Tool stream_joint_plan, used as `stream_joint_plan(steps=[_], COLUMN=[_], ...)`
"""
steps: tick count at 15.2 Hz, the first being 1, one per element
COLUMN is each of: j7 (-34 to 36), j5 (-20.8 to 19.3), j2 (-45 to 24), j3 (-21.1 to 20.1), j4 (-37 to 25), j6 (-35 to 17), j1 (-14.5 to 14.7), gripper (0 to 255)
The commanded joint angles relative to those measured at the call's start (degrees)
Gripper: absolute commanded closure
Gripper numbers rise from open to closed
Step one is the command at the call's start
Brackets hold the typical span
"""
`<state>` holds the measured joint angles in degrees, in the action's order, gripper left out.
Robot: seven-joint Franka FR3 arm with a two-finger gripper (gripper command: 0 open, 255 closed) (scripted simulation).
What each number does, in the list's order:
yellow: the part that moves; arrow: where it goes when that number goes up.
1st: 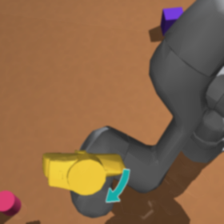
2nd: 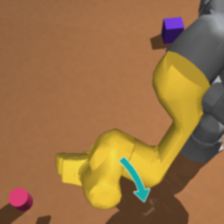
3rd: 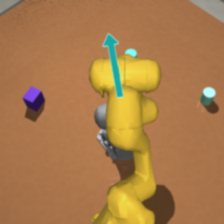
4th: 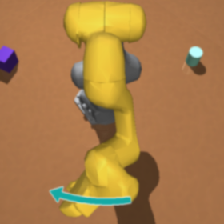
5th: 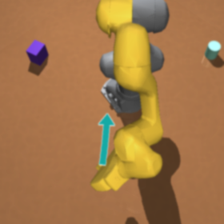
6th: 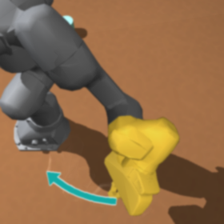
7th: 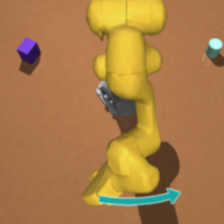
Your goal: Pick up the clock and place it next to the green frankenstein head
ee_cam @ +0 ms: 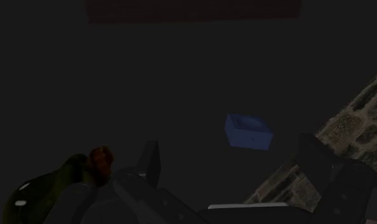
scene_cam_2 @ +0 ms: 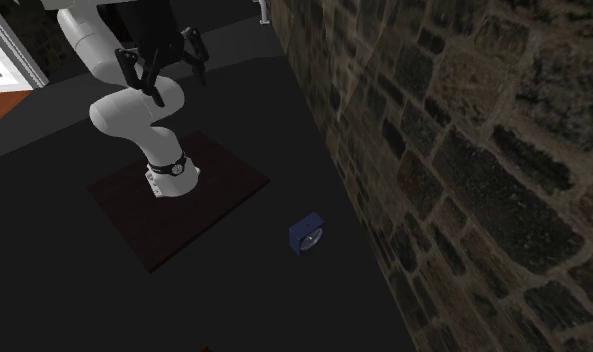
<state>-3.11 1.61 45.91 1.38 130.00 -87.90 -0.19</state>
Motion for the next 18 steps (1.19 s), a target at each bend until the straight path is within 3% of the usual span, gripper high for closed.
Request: stream_joint_plan(steps=[1, 9, 18], j7=[0.0, -12.1, -25.2], j5=[0.0, -1.3, -1.6], j2=[0.0, -9.9, -25.2], j3=[0.0, 2.0, 3.1], j4=[0.0, 5.8, 7.1], j6=[0.0, -14.6, -30.0], j1=[0.0, 4.6, 9.4], gripper=[0, 0, 0])
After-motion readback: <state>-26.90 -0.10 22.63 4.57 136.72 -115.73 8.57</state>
